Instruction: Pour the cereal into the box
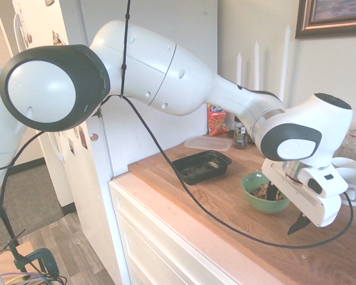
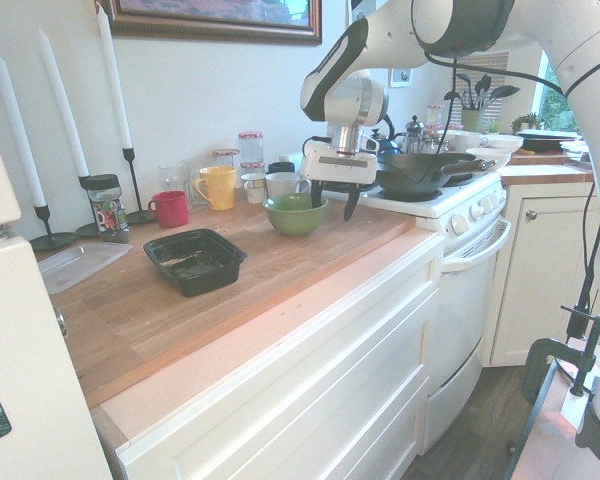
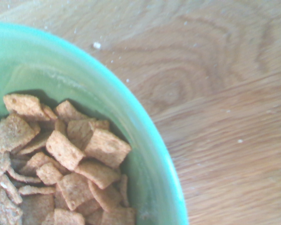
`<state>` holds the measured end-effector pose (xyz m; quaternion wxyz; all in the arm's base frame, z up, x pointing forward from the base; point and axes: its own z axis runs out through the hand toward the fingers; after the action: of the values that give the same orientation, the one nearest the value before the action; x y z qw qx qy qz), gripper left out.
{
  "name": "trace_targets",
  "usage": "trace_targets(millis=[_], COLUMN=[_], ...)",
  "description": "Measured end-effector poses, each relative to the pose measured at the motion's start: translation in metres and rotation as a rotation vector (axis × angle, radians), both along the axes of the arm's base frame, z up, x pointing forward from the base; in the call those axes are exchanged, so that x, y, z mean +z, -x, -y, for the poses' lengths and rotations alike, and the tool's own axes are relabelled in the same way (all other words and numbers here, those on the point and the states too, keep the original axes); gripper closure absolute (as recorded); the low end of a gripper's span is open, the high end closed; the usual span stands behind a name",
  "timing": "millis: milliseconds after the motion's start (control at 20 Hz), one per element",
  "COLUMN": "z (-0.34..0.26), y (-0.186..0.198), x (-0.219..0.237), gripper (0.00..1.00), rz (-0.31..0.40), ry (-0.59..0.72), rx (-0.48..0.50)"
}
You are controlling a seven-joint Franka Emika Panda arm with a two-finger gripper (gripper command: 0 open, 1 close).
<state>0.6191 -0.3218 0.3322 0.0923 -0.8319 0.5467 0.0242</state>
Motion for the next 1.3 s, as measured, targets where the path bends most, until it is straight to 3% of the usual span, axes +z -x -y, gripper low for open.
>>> trace_targets(millis=[1300], z=[-0.0041], y=[-0.0049], x=[0.0035], gripper=[1.0], rz=[0.033], ry=[-0.013], rx=[-0.013])
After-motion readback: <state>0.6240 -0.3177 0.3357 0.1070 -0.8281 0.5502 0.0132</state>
